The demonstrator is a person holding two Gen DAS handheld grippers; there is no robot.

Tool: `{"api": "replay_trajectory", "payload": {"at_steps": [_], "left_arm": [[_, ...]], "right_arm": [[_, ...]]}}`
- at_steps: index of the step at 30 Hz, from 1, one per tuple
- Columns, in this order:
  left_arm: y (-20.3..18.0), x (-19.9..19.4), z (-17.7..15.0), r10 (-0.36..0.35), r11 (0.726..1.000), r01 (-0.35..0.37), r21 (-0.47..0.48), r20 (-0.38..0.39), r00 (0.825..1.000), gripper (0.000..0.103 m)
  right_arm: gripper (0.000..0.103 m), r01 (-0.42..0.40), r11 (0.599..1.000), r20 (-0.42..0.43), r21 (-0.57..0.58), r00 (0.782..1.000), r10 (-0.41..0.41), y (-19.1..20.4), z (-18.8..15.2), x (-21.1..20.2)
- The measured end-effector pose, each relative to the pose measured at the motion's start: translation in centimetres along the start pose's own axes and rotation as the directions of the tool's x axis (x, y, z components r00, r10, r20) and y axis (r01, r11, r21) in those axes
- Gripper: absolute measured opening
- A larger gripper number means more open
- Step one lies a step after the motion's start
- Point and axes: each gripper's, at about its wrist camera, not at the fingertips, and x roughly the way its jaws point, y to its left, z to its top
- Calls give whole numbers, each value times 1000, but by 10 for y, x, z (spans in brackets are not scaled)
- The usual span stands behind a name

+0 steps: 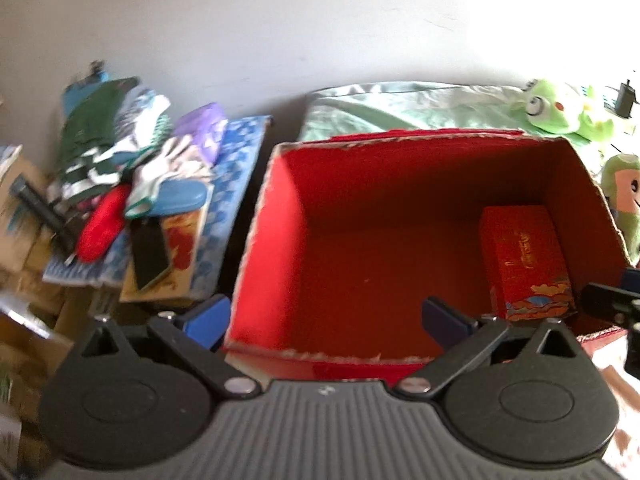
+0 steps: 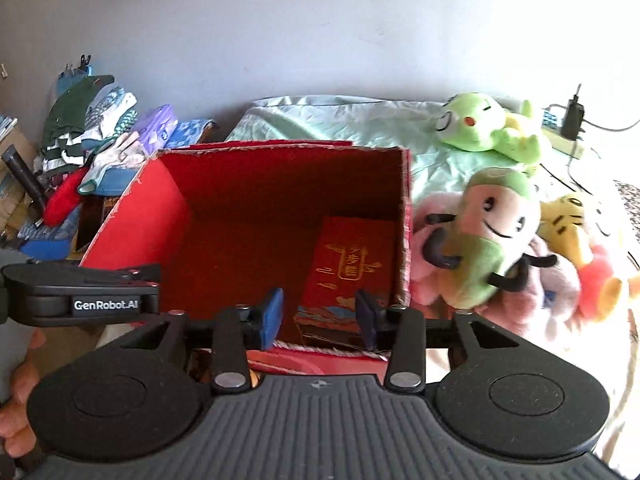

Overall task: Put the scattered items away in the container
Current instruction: 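Withdraw the right gripper from the box toward the remaining items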

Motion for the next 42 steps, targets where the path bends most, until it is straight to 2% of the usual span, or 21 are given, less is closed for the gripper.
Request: {"api": "replay_trajectory", "payload": {"at_steps": [3, 8, 19, 27, 28, 31, 37, 42], "left_arm": [[-1, -8, -11, 21, 999, -21, -39, 3, 1000, 102], [1, -25, -28, 13, 996, -14, -90, -10, 1000, 102], [-6, -46, -69, 66, 994, -69, -89, -42, 997, 102], [-16, -60, -91, 7, 996, -13, -90, -61, 998, 102], [-18, -61, -93, -7, 996, 1, -91, -65, 998, 102], [-26, -61, -99, -25, 995, 18, -94, -78, 997, 102], [-41, -61, -103, -27, 997, 21, -71, -84, 996, 102], [-43, -56, -107, -47, 996, 39, -74, -107, 993, 102]], "right_arm": [[46, 17, 1000, 23, 0, 1000, -17, -1, -9, -12], [48, 18, 1000, 45, -24, 999, -17, -5, -24, -30], [48, -11, 1000, 15, -26, 1000, 11, -12, -57, -41], [49, -12, 1000, -10, -16, 1000, 12, -7, -82, -47], [49, -1, 1000, -6, -11, 1000, 1, -7, -84, -48], [62, 47, 999, 9, 17, 999, -47, -12, -89, -50], [63, 107, 993, 20, 58, 994, -108, -23, -96, -52], [64, 79, 993, -7, 90, 997, -79, -28, -103, -48]]}}
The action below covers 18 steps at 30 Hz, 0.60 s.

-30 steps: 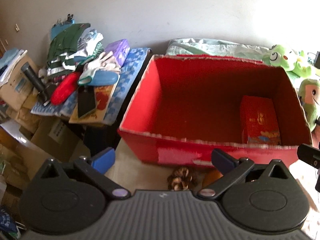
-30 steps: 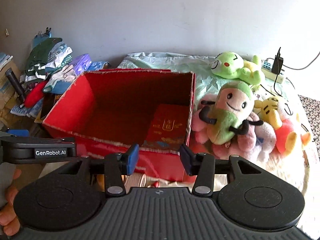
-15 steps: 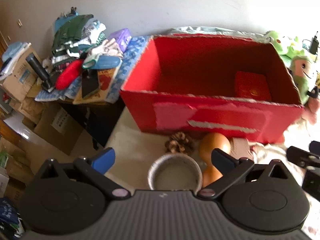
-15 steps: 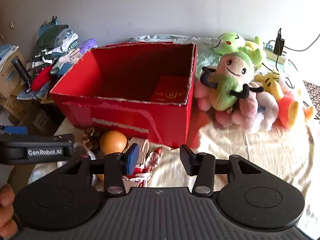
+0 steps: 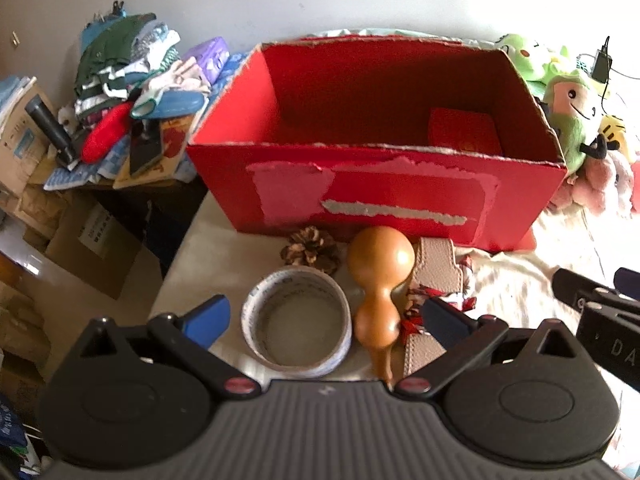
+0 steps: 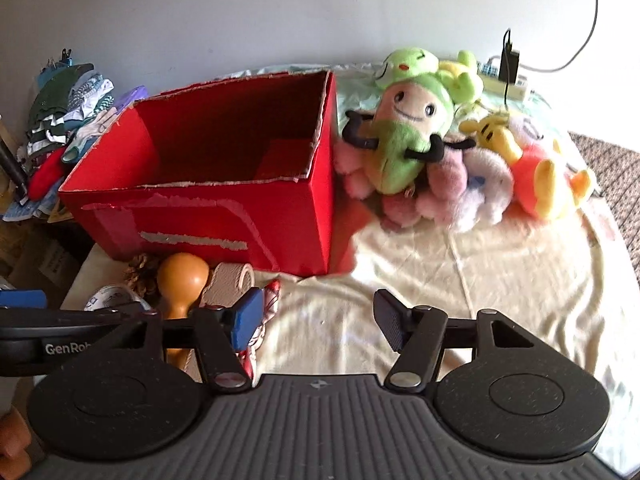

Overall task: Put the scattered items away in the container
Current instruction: 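Withdraw the right gripper from the box toward the remaining items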

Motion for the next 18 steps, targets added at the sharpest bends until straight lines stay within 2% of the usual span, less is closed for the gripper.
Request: {"api": "replay_trajectory", "payload": {"at_steps": [6, 12, 15, 18], "left_arm": [[-6, 9, -10, 23, 999, -22, 27, -14, 1000, 102], [-9, 16, -14, 17, 999, -15, 45, -34, 999, 101], [-10, 17, -11, 17, 998, -15, 55, -28, 999, 101], [-10, 20, -6, 12, 998, -10, 62, -29, 1000, 101]], "right_arm": [[62, -26, 999, -30, 36, 999, 28, -4, -4, 11], [60, -47, 998, -84, 39, 995, 50, -3, -8, 24], [56, -61, 997, -87, 37, 994, 64, -2, -6, 25], [56, -61, 997, -82, 37, 995, 64, -2, -3, 27]]}}
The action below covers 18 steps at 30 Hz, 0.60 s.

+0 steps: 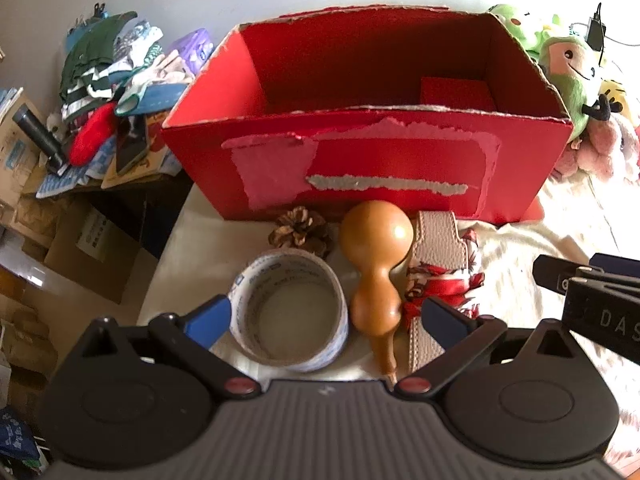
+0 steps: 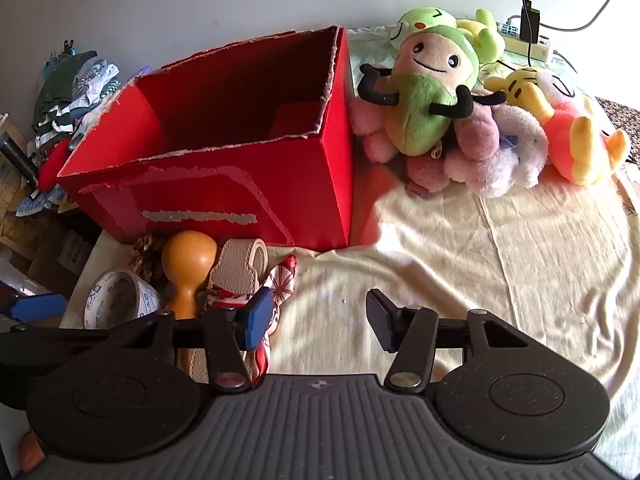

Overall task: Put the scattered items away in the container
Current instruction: 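Withdraw the right gripper from the box toward the remaining items, then grasp the beige strap with red-white ribbon using the right gripper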

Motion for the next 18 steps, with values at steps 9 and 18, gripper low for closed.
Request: {"api": "replay_trajectory", "payload": {"at_steps": [9, 18], "left_arm": [[0, 2, 5, -49, 998, 49, 32, 11, 999, 102], [-1, -14, -8, -257, 955, 243, 170, 61, 965, 99]], "right_arm": [[56, -18, 1000, 0, 17, 1000, 18, -7, 8, 5], [56, -30, 999, -22, 31, 999, 30, -15, 9, 11]]}}
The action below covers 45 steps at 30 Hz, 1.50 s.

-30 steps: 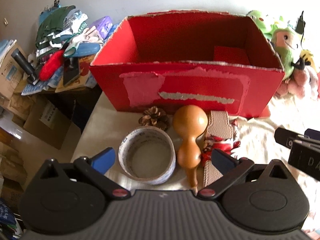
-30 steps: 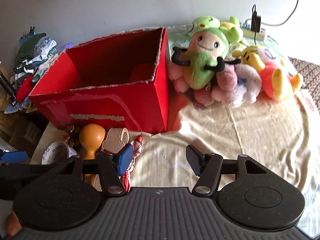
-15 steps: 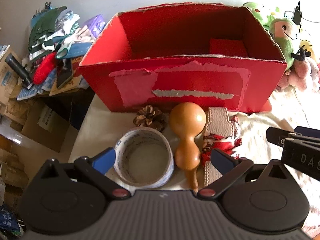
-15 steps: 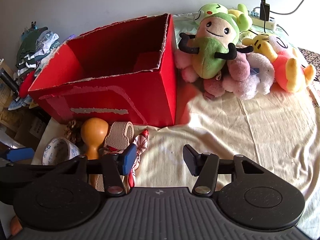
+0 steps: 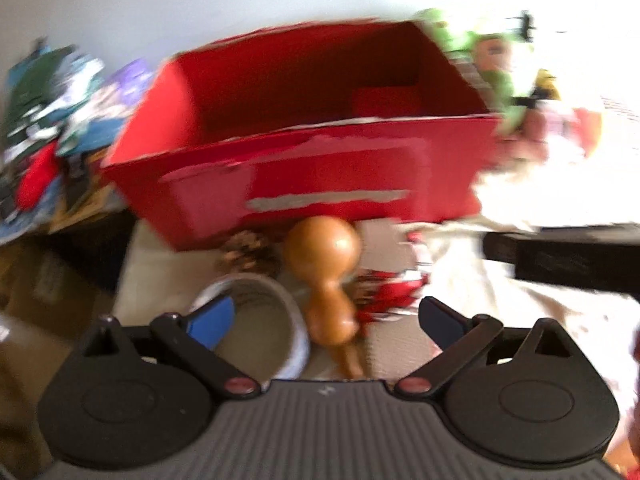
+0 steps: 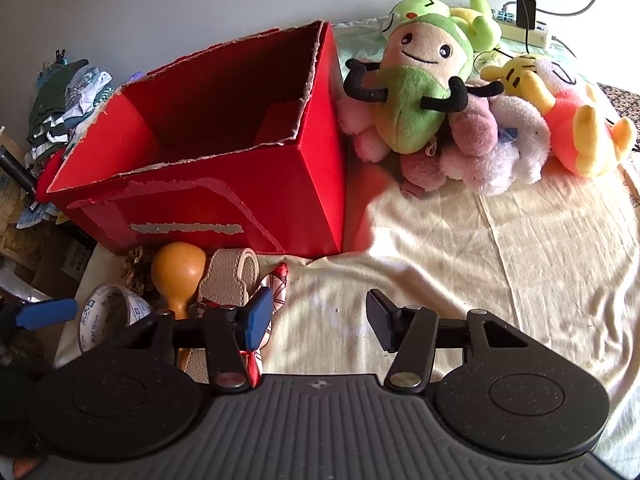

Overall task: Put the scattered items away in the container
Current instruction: 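Grasp the beige strap with red-white ribbon using the right gripper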

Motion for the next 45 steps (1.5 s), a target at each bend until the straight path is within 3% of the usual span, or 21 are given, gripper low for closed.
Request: {"api": "replay_trajectory", "payload": {"at_steps": [4, 11, 18, 22, 28, 32, 36, 39, 45], "left_arm": [[-4, -8, -13, -156, 986, 155, 58, 12, 988, 99], [-15, 21, -22, -281, 958, 284, 46, -60, 958, 99], [-24, 47, -25, -275, 959, 281, 47, -104, 956, 99], [-25, 62, -24, -255, 964, 262, 51, -115, 960, 98], [-33, 65, -31, -231, 965, 242, 104, -109, 967, 96], [-37, 65, -31, -228, 964, 241, 114, -115, 967, 96], [-48, 61, -31, -279, 945, 296, 138, -130, 951, 96], [-64, 59, -31, -329, 915, 353, 197, -144, 933, 93], [-83, 59, -32, -353, 884, 385, 263, -163, 921, 93]], "right_arm": [[56, -53, 999, -24, -11, 998, 53, -1, 0, 3], [56, -186, 982, -114, -11, 976, 184, 0, 0, 20], [56, -277, 961, -203, 23, 940, 275, 3, 7, 39], [56, -265, 964, -238, 9, 936, 259, 8, 8, 53], [55, -327, 944, -291, 54, 899, 328, 11, 7, 69], [35, -363, 930, -300, 63, 882, 365, 15, 7, 68], [27, -349, 935, -282, 62, 893, 352, 4, 7, 57], [21, -304, 951, -257, 55, 916, 308, -11, 9, 45], [19, -258, 963, -259, 72, 928, 268, -39, 2, 36]]}}
